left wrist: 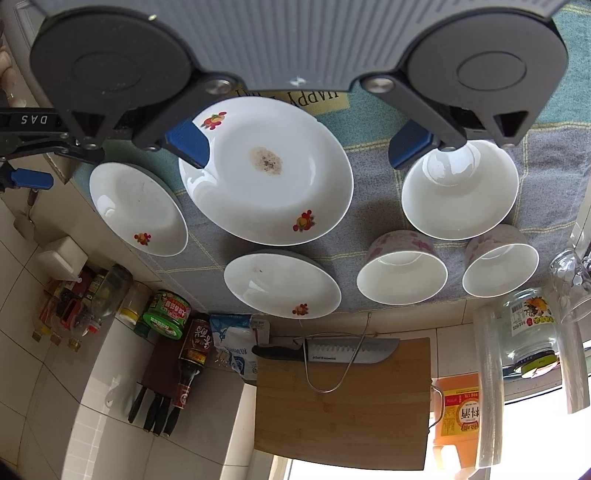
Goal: Organize plates and bowls
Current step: 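Move the left tool toward the white plate near the green tub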
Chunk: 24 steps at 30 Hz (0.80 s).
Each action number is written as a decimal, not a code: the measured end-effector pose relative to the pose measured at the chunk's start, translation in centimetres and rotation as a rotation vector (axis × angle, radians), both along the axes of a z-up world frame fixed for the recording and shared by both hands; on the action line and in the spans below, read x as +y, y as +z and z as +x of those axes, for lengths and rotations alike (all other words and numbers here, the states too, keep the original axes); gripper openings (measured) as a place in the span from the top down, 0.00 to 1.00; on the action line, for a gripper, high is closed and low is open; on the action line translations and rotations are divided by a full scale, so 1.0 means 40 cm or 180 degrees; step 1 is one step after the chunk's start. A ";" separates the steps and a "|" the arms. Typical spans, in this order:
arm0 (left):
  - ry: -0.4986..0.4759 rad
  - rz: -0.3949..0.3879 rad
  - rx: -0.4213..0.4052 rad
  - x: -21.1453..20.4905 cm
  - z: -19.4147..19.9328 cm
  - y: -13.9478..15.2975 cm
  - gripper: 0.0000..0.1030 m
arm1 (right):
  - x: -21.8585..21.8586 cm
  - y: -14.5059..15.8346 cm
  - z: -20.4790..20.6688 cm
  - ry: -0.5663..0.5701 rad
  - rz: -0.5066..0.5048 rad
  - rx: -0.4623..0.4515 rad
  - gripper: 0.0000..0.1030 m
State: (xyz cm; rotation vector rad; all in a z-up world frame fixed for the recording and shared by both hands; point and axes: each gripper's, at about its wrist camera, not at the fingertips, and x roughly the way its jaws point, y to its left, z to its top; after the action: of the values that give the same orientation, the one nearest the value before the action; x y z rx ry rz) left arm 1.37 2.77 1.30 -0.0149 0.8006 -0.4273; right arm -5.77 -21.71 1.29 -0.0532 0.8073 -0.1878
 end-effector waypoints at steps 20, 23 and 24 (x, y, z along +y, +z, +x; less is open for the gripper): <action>0.0004 0.0298 0.0235 -0.211 0.055 -0.027 0.01 | -0.228 -0.216 0.082 0.0354 0.0390 0.0331 0.00; -0.0016 0.0329 0.0267 -0.244 0.070 -0.031 0.01 | -0.241 -0.236 0.100 0.0424 0.0401 0.0388 0.00; -0.0028 0.0341 0.0263 -0.254 0.074 -0.031 0.01 | -0.242 -0.240 0.101 0.0439 0.0344 0.0354 0.00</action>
State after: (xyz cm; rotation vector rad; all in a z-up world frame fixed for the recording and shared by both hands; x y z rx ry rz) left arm 4.32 -7.40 0.07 0.0712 0.9044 -0.3935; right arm -1.72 -31.38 -8.33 -0.0174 0.9200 -0.0109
